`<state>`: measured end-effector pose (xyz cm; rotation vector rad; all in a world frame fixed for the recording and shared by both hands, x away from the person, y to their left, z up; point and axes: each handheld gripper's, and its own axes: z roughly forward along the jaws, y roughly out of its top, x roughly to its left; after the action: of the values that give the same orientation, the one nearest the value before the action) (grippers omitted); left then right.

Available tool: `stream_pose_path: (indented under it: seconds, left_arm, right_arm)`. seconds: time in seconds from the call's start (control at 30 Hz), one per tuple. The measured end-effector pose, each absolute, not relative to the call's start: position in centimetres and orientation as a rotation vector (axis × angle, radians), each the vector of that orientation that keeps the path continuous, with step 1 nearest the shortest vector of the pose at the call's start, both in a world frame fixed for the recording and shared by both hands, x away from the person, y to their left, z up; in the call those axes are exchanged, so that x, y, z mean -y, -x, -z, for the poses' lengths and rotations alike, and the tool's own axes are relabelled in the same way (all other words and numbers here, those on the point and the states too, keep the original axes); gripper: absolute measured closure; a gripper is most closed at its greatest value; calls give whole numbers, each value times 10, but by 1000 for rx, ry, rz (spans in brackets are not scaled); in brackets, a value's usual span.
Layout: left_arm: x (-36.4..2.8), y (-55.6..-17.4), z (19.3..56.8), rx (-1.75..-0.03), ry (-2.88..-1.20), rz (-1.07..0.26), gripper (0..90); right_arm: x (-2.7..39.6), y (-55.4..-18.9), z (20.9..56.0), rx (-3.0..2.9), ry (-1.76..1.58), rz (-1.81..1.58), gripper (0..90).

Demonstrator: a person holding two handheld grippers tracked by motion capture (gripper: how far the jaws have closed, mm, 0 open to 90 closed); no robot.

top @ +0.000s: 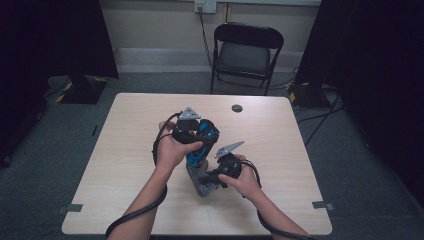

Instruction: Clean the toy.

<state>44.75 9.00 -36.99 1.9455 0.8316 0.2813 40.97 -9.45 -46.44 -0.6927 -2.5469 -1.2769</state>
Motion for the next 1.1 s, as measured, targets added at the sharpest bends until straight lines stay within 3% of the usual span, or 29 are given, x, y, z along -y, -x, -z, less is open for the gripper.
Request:
stream_pose_path:
  seconds: [1.1]
  left_arm:
    - [-124, -439, 395, -896, -2008, -321, 253]
  right_arm:
    - [153, -430, 432, 2580, 835, 1335, 755]
